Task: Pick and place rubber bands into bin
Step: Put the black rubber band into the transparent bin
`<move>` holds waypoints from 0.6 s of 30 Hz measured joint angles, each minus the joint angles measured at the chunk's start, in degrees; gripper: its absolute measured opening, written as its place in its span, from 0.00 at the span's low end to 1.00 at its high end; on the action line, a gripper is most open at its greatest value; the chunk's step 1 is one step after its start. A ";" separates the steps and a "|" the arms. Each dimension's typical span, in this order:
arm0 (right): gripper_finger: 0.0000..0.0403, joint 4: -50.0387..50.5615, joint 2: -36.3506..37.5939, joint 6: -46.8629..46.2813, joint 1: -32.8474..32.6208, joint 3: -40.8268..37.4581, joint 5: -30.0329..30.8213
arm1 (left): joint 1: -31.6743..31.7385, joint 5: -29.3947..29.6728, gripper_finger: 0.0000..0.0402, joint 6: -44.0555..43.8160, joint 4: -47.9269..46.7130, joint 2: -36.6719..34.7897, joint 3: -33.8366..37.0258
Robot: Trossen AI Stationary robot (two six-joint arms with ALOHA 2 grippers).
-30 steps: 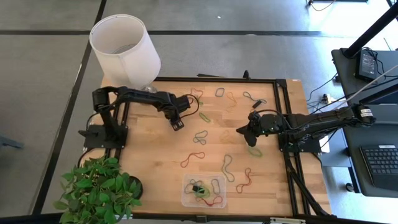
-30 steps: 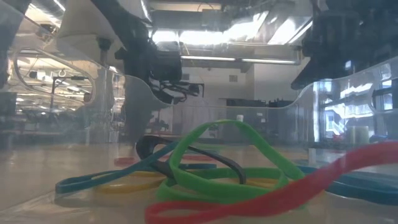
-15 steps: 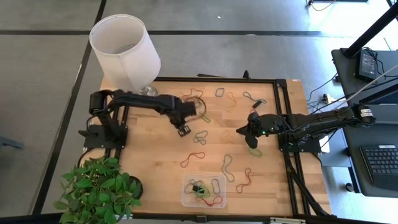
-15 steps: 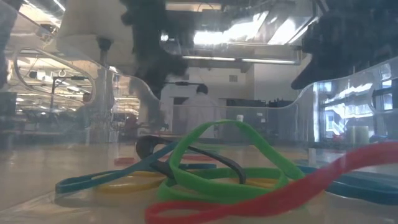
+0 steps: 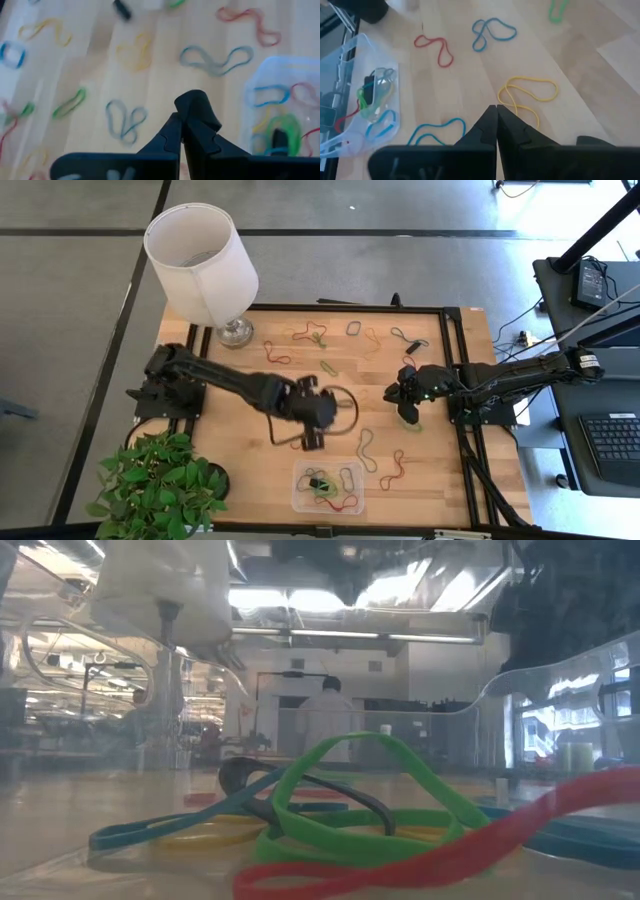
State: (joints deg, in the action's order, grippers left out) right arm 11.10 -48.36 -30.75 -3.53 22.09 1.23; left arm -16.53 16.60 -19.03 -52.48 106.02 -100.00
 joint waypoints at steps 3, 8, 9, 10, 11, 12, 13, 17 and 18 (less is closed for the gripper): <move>0.01 0.95 0.00 1.10 0.00 0.00 0.00 | -2.40 0.46 0.01 2.39 0.03 5.39 -5.40; 0.01 1.26 0.00 1.23 -0.02 0.00 -1.24 | -5.03 -4.81 0.01 13.24 0.33 13.96 -11.37; 0.01 1.28 0.00 1.25 -0.02 0.00 -1.64 | -5.41 -5.47 0.01 14.56 0.48 15.42 -12.06; 0.01 1.43 0.00 1.24 -0.02 0.00 -2.25 | -5.75 -5.88 0.01 15.06 0.71 16.74 -12.49; 0.01 1.47 0.00 1.19 -0.02 0.00 -2.71 | -6.04 -6.14 0.01 15.19 1.36 17.61 -12.62; 0.01 1.56 0.00 1.17 -0.02 0.00 -2.91 | -6.26 -6.28 0.01 15.19 2.15 18.22 -12.62; 0.01 1.66 0.00 1.15 -0.05 0.00 -2.96 | -6.33 -6.47 0.01 15.21 2.95 18.64 -12.65; 0.01 1.65 0.00 1.12 -0.04 0.00 -2.93 | -6.21 -7.67 0.01 16.83 5.66 19.03 -12.77; 0.01 1.67 0.00 1.10 -0.04 0.00 -2.93 | -6.21 -7.85 0.01 17.23 6.09 19.12 -12.80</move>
State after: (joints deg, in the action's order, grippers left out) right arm 12.78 -48.36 -29.65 -3.57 22.09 -1.69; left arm -22.74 8.75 -1.80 -46.39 125.14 -112.79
